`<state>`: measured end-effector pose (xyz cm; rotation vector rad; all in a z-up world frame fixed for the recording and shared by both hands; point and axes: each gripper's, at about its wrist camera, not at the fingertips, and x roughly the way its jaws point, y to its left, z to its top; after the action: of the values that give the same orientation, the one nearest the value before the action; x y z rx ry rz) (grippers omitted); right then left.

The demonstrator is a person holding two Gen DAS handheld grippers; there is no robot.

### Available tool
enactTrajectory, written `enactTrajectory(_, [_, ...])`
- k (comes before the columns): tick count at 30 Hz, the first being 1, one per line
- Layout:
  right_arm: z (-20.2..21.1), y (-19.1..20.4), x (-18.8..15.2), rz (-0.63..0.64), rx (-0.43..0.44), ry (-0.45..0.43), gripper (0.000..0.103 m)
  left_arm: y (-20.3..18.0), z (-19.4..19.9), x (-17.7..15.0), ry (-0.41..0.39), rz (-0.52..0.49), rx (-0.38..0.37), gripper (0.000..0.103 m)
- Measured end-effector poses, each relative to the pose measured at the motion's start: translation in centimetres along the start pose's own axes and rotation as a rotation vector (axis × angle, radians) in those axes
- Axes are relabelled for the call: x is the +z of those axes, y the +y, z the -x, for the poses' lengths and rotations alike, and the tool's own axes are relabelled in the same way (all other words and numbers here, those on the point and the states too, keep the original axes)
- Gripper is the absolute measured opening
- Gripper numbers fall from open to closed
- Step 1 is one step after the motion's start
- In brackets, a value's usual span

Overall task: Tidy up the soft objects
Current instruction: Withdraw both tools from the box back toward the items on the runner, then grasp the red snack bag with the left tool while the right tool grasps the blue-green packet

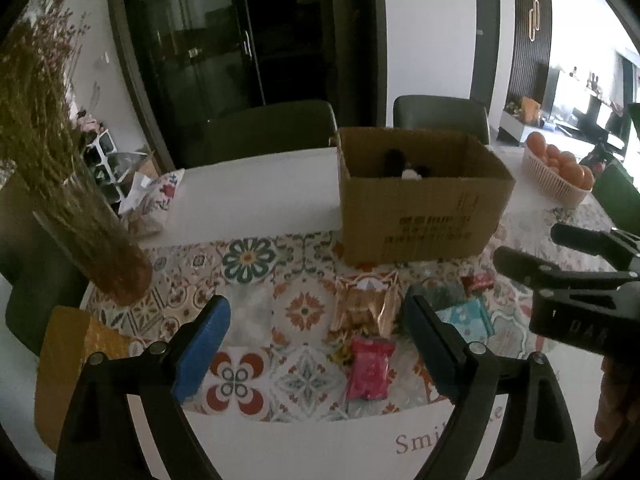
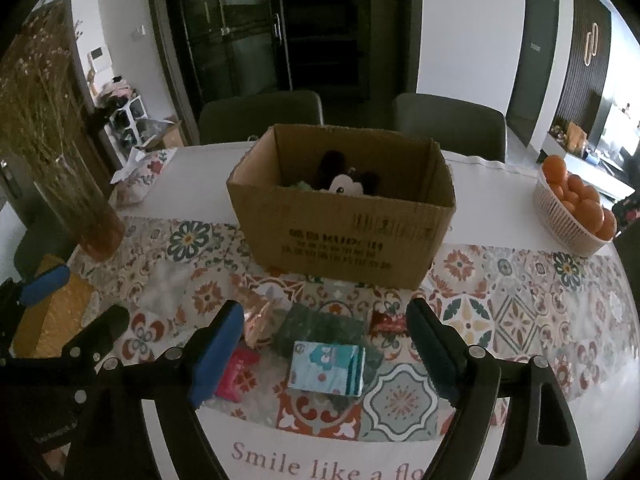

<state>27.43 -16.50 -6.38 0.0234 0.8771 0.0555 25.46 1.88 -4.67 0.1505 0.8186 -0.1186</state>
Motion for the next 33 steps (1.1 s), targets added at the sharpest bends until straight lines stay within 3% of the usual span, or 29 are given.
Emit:
enactTrajectory(7, [-1.0,0.7,-1.8,0.009,-0.028,0.009,0.084,0.1,-0.6,-2.5,-0.007,-0.007,0.001,0.089])
enactTrajectory(15, [-3.4,0.5,-3.7,-0.008,-0.030,0.083,0.087,-0.4,-2.3,-4.8,0.025,-0.006,-0.045,0.089])
enactTrajectory(33, [-9.7,-0.3,-5.9,-0.018,-0.055,0.260,0.091,-1.7,-9.2,-7.8,0.205,0.006,-0.137,0.089])
